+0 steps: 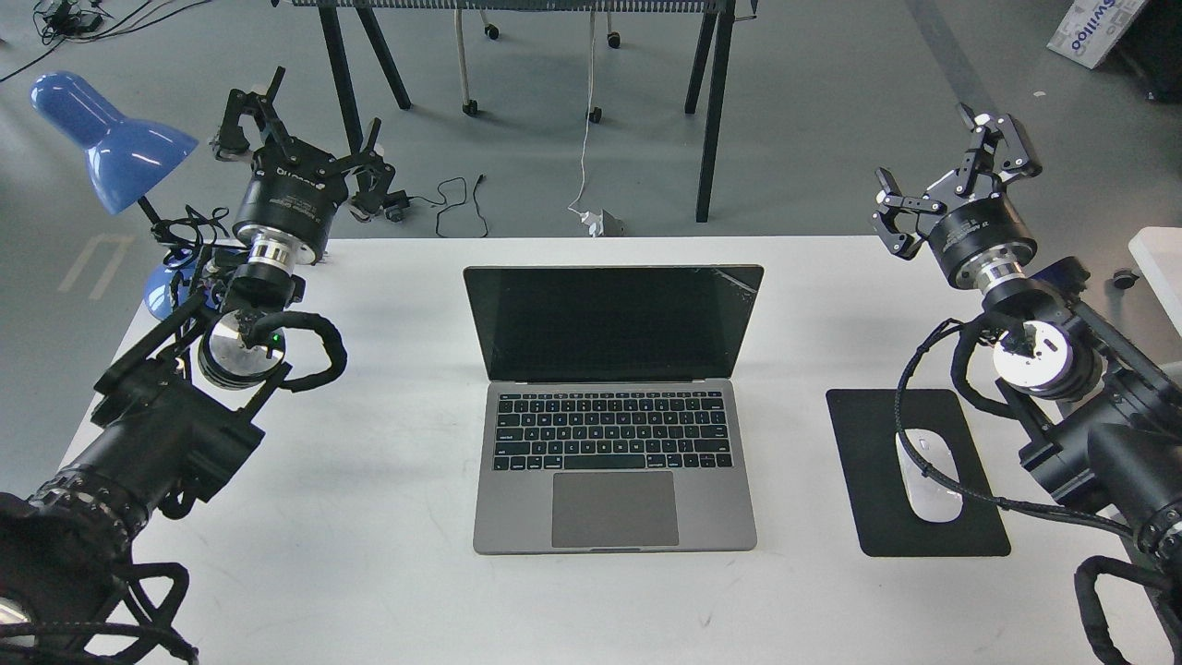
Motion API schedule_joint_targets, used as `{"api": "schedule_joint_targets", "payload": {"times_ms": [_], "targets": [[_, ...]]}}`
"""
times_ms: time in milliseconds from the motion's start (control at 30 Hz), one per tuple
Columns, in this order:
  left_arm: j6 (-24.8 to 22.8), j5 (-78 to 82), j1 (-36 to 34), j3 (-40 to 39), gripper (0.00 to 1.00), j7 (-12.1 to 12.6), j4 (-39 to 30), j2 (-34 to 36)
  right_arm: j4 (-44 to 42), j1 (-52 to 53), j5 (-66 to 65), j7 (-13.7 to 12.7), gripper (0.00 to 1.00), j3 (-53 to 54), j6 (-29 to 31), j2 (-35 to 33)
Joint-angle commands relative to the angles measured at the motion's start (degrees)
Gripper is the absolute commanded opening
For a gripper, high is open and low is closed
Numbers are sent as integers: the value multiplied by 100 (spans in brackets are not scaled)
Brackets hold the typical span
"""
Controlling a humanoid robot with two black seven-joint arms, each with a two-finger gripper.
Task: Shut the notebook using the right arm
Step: 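Raise the right gripper and swing it toward the laptop's open screen, then push the laptop screen down toward the keyboard with the right gripper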
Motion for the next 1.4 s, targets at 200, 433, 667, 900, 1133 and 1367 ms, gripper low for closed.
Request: {"api": "schedule_joint_targets", "payload": {"times_ms": [200, 433, 667, 900, 1133, 1367], "targets": [[-66, 0, 9, 3, 100, 12, -7, 2, -125, 469, -10, -27, 100, -451, -57, 686], [-66, 0, 9, 3, 100, 12, -7, 2, -196, 513, -1, -123, 100, -864, -22, 976], [-66, 0, 18, 3, 100, 12, -7, 2, 576, 145, 8, -290, 100, -1233, -13, 845], [-66, 8, 18, 3, 100, 12, -16, 2, 1421, -418, -1, -325, 100, -1418, -4, 178], [-75, 8, 44, 3, 100, 12, -42, 11, 2115, -849, -71, -325, 100, -1558, 40, -429], [-83, 8, 44, 3, 100, 12, -51, 11, 2670, -919, -80, -290, 100, -2367, 163, -887]]}}
